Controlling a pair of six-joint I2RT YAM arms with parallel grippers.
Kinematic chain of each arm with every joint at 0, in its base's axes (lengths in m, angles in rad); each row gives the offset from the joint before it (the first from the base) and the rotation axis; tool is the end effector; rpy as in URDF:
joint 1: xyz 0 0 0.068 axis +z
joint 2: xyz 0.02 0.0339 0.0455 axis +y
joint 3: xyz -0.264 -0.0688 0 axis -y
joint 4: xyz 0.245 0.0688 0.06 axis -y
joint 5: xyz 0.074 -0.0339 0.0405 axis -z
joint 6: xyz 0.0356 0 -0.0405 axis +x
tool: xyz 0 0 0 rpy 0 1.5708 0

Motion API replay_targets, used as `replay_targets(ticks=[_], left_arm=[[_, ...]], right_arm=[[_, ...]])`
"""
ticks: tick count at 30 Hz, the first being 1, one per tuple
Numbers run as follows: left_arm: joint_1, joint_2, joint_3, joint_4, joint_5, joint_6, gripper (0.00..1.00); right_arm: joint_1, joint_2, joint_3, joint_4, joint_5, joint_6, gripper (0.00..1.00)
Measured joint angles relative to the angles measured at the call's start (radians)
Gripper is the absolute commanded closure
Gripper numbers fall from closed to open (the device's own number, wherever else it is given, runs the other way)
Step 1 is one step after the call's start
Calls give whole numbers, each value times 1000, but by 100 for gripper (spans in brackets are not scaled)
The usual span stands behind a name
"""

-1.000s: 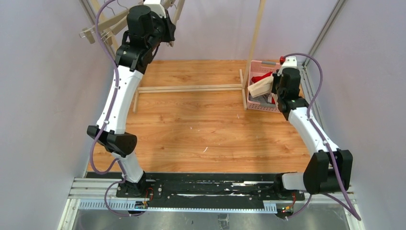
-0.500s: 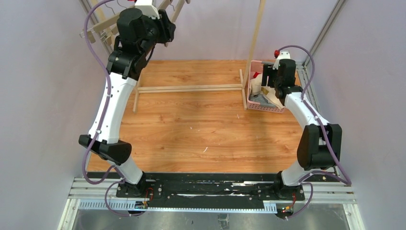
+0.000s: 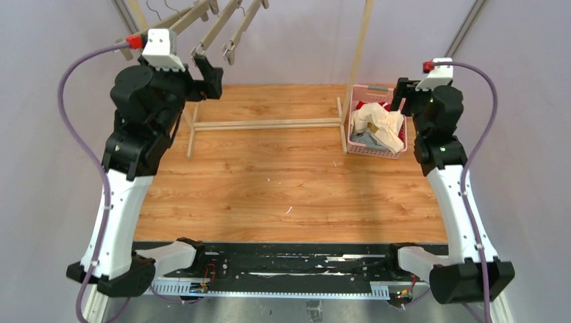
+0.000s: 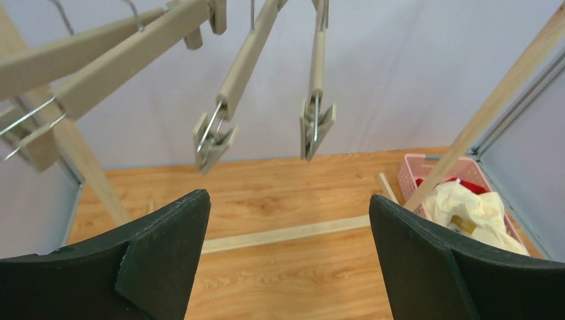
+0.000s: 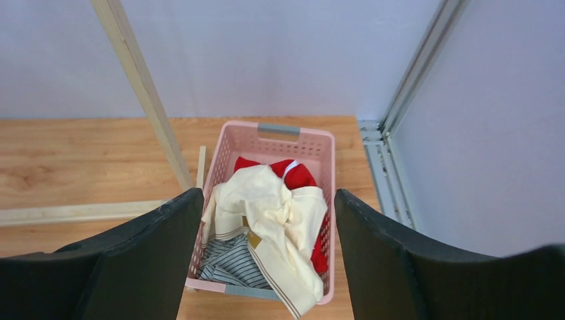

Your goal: Remove the underwear clipped to the hanger

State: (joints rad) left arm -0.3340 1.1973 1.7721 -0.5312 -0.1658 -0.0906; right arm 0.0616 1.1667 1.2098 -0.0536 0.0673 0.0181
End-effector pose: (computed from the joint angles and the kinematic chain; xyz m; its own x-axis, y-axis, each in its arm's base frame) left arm 0.1962 -0.0619 0.5476 0.0258 -0.1034 -0.9943 0.1706 0.9805 -0.0976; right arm 0.2675 0.0141 0.4256 -0.0104 0.0175 -0.9998 0.0059 0.9998 0.0174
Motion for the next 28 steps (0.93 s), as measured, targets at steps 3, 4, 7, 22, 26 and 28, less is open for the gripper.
replay_targets(ticks=[3,4,7,22,26,28], left_arm=[[0,-80,-73,-29,12,-6,2],[0,-113,-108,-49,21,-13,2],[0,-196,-235,-105,55,-40,2],[0,-628,-798,-229,47,-240,2],[0,-636,-834,-226,50,-259,2],[0,-640,-859,-230,55,-266,2]], right_arm=[[0,-77,33,-74,29,3,26],[0,-100,34,-101,36,5,26],[0,-164,-11,-159,50,18,26],[9,-552,-226,-344,-45,86,26],[11,-551,-237,-350,-59,87,26],[13,-548,-253,-360,-60,87,26]])
